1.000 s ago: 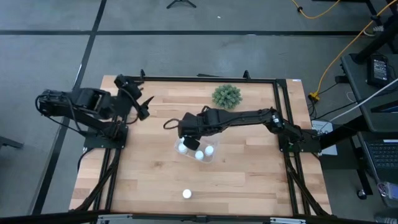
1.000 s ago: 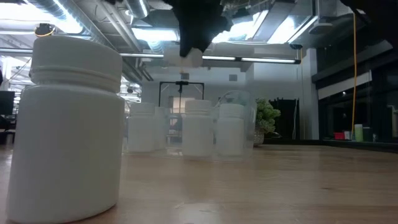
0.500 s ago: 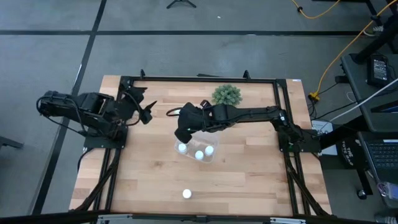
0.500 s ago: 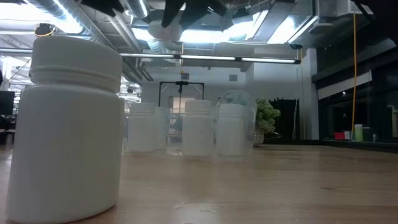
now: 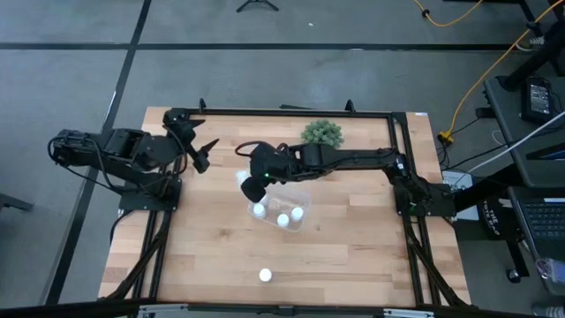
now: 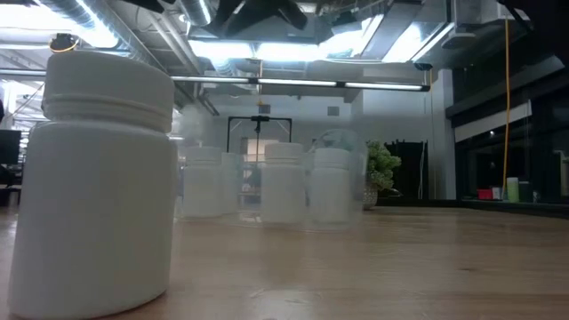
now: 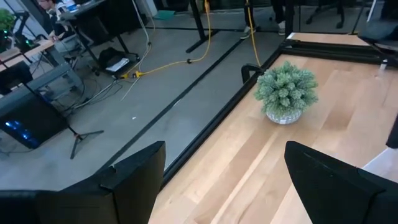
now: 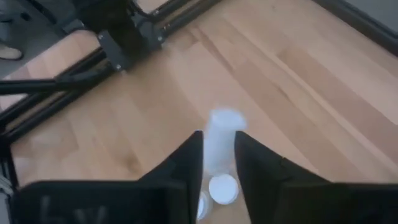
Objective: Pick and place pill bottles into a basket
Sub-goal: Adjust the white pill bottle in the transparent bin, then put the white pill bottle into the transparent bin
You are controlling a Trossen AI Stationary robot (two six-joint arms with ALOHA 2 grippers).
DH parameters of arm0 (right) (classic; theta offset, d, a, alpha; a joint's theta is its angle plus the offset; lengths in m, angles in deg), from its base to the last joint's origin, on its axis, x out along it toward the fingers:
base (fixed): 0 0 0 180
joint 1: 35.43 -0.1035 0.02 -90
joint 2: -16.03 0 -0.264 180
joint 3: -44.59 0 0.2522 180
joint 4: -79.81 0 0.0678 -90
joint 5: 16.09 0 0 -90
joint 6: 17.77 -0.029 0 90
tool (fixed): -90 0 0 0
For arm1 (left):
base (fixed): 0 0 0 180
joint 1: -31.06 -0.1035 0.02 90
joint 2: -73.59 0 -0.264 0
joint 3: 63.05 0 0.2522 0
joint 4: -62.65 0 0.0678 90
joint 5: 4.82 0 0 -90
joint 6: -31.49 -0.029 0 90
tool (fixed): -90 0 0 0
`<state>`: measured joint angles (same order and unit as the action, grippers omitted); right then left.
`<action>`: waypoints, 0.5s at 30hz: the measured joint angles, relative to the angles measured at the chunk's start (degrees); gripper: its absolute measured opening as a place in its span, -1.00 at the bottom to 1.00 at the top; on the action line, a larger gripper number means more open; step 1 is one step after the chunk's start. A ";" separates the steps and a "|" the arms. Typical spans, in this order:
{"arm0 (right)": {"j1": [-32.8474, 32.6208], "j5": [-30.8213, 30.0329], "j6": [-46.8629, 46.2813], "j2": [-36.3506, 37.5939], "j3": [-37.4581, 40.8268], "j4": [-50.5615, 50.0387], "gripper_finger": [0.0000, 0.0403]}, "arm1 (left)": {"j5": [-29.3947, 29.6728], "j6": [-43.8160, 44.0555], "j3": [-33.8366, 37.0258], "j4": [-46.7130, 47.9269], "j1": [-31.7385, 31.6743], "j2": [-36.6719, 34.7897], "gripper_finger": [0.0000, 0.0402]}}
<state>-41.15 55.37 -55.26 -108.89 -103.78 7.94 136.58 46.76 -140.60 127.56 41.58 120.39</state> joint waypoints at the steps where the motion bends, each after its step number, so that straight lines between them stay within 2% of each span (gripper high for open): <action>1: -0.04 0.14 0.00 0.00 0.12 -0.50 -0.61 | 0.02 0.00 0.00 0.00 0.00 -0.06 0.60; 4: -0.24 0.48 0.00 0.00 0.20 -3.39 -0.88 | -0.11 0.00 0.00 0.03 0.00 -0.31 0.60; 6: -0.36 0.78 0.15 0.00 0.20 -4.86 -0.97 | -0.10 -0.29 0.00 0.04 0.00 -0.39 0.60; 15: -0.41 0.85 0.02 0.00 0.20 -8.14 -0.80 | -0.61 -1.45 0.00 0.07 0.00 -0.32 0.60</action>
<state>-41.56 56.21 -55.24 -108.89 -103.58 -0.19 135.97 45.31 -140.60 127.63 41.58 120.07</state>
